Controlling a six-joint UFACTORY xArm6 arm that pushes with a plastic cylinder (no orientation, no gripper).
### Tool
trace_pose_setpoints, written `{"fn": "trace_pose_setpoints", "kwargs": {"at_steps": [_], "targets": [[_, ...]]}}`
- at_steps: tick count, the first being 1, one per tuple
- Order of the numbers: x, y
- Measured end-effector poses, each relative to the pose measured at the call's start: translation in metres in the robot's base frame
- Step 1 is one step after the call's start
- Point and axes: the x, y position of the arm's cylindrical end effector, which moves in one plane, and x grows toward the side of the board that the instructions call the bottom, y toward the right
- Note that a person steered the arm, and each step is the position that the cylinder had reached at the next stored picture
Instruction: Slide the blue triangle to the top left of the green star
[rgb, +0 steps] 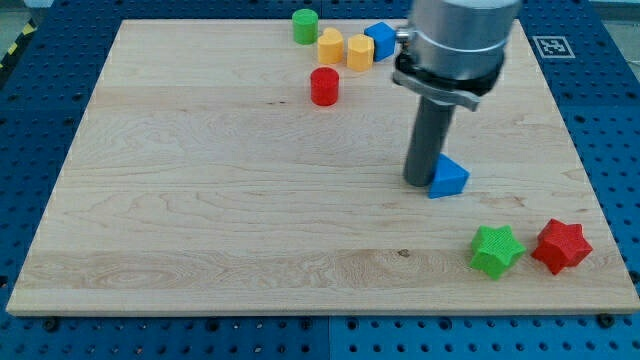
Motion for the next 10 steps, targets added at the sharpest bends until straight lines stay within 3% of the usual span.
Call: {"fn": "trace_pose_setpoints", "kwargs": {"at_steps": [3,6,8,10], "targets": [[-0.041,0.019],[-0.012,0.062],[-0.012,0.024],[-0.012,0.026]]}}
